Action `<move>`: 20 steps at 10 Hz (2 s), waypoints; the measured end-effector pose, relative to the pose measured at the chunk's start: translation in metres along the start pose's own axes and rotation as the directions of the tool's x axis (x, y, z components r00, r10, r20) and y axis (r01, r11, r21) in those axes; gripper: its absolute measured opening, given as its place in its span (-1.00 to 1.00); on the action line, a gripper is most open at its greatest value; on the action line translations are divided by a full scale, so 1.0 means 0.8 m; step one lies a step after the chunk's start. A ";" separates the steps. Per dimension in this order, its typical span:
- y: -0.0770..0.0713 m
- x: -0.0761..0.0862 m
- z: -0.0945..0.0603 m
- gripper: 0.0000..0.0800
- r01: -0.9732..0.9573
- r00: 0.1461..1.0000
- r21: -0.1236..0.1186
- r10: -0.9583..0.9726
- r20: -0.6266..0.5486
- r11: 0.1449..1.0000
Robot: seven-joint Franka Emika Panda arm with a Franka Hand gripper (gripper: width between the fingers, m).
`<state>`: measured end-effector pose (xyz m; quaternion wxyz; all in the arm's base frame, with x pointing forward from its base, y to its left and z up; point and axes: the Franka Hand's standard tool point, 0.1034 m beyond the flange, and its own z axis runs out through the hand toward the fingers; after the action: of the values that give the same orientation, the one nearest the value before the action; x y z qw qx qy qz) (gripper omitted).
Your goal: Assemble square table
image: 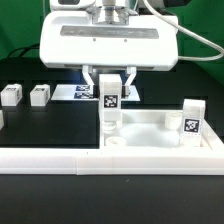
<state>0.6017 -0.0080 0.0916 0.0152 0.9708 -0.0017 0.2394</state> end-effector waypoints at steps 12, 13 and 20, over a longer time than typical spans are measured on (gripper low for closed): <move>-0.007 -0.005 0.031 -0.28 -0.014 1.000 -0.010 0.014 -0.005 1.000; -0.006 -0.004 0.033 -0.28 -0.012 1.000 -0.021 0.011 -0.028 1.000; -0.005 -0.003 0.034 0.47 -0.010 0.999 -0.029 0.009 -0.043 1.000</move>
Offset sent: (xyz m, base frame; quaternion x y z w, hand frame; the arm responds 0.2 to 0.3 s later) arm 0.0229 0.0110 -0.0031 0.0056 0.0051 0.0108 0.9999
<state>0.6121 -0.0051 0.0665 0.0283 0.9651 -0.0096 0.2600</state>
